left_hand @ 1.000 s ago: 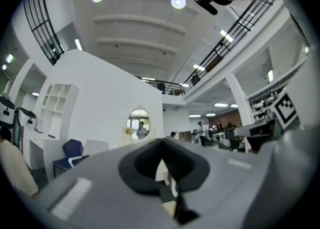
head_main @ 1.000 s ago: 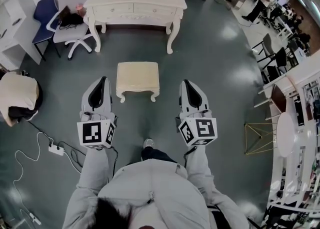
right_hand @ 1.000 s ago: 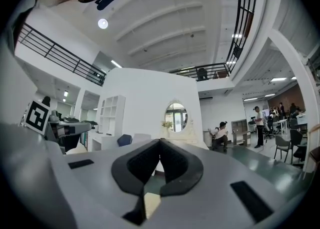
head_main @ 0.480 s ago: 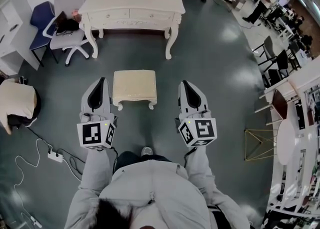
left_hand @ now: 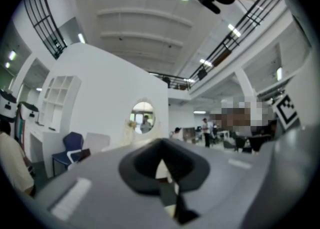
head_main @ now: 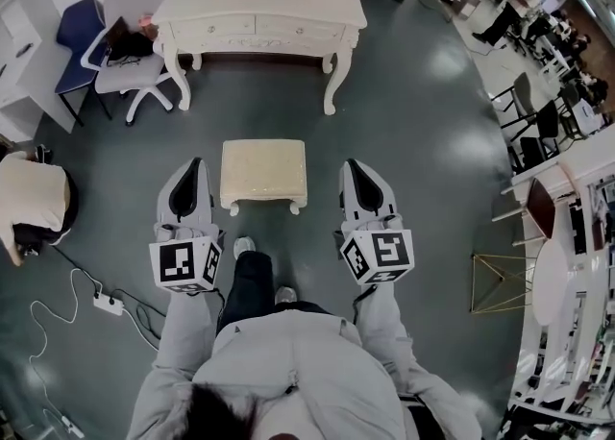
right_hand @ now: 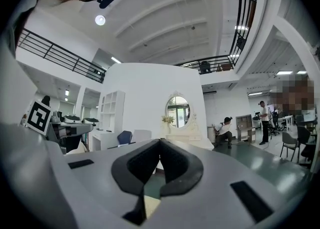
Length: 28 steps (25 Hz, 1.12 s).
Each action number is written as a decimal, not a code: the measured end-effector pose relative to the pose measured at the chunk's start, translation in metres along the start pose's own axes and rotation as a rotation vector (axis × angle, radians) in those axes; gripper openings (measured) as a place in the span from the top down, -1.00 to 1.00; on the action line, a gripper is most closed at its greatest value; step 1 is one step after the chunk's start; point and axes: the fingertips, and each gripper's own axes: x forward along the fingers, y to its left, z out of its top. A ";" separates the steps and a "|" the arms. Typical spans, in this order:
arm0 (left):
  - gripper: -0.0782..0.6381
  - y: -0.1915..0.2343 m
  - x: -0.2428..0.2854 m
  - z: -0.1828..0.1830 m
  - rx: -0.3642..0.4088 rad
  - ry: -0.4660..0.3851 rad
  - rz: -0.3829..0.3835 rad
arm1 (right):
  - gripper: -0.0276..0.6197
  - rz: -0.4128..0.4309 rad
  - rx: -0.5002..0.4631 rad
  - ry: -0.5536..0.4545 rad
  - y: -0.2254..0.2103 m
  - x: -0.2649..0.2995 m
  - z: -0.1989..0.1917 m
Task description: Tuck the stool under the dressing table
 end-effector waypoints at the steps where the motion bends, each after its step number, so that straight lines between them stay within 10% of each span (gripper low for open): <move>1: 0.76 0.005 0.007 -0.002 -0.004 0.000 -0.005 | 0.91 -0.003 -0.004 0.001 0.001 0.008 0.000; 28: 0.76 0.108 0.203 -0.029 -0.010 0.018 -0.176 | 0.91 -0.139 0.000 0.035 -0.017 0.205 -0.009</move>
